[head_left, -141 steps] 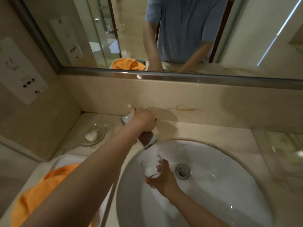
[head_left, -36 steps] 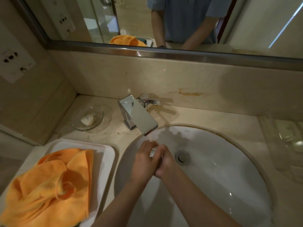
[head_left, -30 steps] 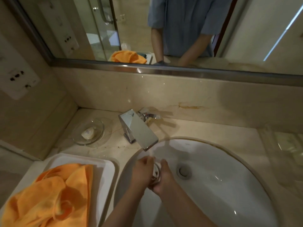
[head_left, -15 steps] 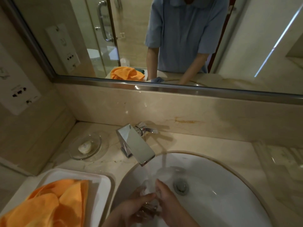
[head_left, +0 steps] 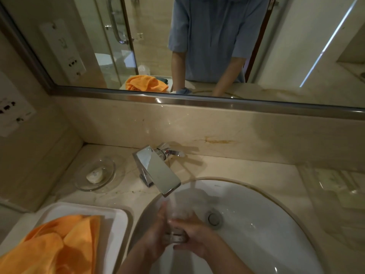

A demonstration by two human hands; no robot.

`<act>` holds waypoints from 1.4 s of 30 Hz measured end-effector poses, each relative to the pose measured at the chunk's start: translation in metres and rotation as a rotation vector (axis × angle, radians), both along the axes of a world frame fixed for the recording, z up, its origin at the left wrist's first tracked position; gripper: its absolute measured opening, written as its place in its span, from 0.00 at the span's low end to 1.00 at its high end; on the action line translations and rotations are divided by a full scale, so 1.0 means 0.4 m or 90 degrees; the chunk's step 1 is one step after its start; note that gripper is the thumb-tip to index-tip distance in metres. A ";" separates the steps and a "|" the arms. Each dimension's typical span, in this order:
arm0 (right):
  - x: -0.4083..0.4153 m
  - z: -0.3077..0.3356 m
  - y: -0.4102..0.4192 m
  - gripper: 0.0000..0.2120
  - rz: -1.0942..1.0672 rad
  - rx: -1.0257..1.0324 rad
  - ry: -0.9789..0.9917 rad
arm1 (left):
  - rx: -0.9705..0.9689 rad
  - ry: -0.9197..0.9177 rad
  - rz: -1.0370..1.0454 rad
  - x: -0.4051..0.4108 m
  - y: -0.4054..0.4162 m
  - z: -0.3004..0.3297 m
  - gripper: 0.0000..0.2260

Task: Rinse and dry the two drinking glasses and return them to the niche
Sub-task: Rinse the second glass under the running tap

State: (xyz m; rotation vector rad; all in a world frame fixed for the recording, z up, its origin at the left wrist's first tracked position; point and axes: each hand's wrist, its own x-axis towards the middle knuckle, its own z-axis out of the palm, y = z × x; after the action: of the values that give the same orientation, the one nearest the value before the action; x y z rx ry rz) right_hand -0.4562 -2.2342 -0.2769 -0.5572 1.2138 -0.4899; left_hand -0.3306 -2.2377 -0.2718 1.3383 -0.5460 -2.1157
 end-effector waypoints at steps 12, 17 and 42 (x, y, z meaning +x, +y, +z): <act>0.022 0.019 0.038 0.34 -0.034 -0.378 0.124 | 0.063 -0.160 -0.195 0.033 -0.049 0.047 0.13; -0.006 0.037 0.033 0.33 0.000 -0.280 0.088 | 0.018 -0.186 -0.147 0.017 -0.048 0.066 0.14; -0.025 0.076 -0.041 0.17 0.138 0.101 0.018 | -0.566 -0.445 -0.316 0.012 -0.041 0.110 0.20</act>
State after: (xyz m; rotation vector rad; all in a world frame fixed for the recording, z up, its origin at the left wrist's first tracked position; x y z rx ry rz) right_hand -0.4662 -2.2506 -0.2466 -0.5525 1.1916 -0.2012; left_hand -0.3259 -2.2542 -0.2279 1.4078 -1.9843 -1.2988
